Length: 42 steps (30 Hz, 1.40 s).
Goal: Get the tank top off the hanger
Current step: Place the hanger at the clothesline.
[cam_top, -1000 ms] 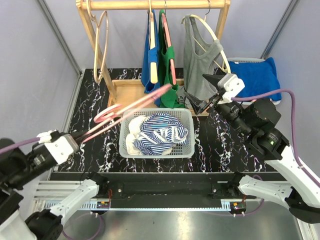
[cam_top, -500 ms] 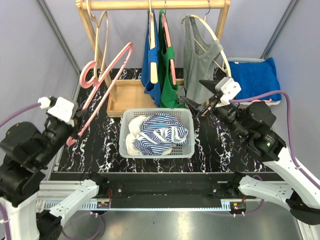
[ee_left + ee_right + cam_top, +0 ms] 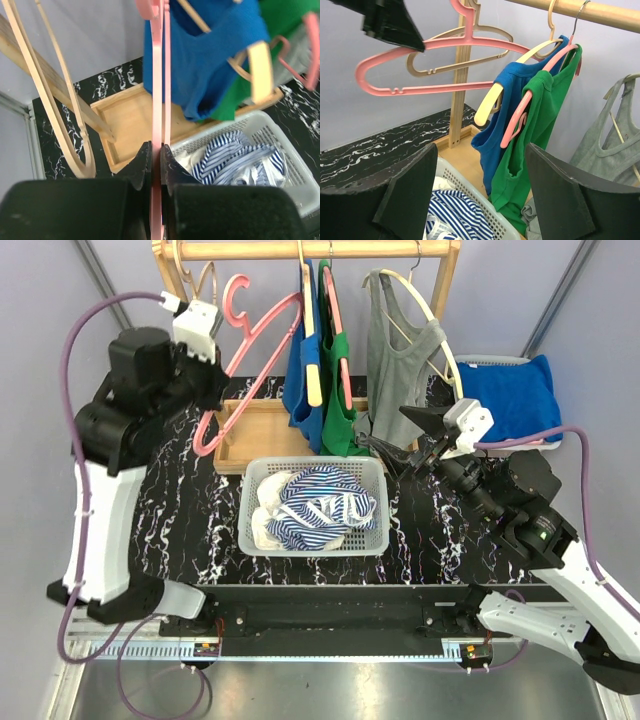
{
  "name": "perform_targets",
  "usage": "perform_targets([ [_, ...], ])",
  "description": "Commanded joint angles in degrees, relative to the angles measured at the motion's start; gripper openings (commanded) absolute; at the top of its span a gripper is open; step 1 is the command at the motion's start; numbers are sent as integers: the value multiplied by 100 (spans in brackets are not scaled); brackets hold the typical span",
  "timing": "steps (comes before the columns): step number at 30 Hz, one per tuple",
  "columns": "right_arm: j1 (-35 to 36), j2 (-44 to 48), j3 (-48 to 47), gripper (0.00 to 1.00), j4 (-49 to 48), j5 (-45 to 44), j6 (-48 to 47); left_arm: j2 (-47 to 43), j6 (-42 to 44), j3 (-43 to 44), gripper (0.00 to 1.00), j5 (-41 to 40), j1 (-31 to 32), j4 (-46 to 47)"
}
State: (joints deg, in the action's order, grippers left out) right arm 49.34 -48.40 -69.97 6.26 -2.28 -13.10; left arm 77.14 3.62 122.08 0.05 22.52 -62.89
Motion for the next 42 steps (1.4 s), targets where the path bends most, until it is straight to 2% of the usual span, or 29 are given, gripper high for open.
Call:
perform_targets([
  [1,-21,76,-174,78,-108,61,62,459,-247,685,0,-234,-318,207],
  [5,-21,85,-157,78,-55,9,62,898,-239,870,0,-611,-608,322],
  [10,-21,59,-86,78,-46,-18,62,863,-178,650,0,-524,-793,751],
  [27,-21,94,142,77,-72,61,238,2270,-133,2231,0,-753,-793,1288],
  [33,-21,173,379,75,-169,79,326,2419,15,2267,0,-840,-741,1596],
  [42,-12,358,581,75,-222,-114,317,2525,262,1688,0,-1192,-714,1535],
])
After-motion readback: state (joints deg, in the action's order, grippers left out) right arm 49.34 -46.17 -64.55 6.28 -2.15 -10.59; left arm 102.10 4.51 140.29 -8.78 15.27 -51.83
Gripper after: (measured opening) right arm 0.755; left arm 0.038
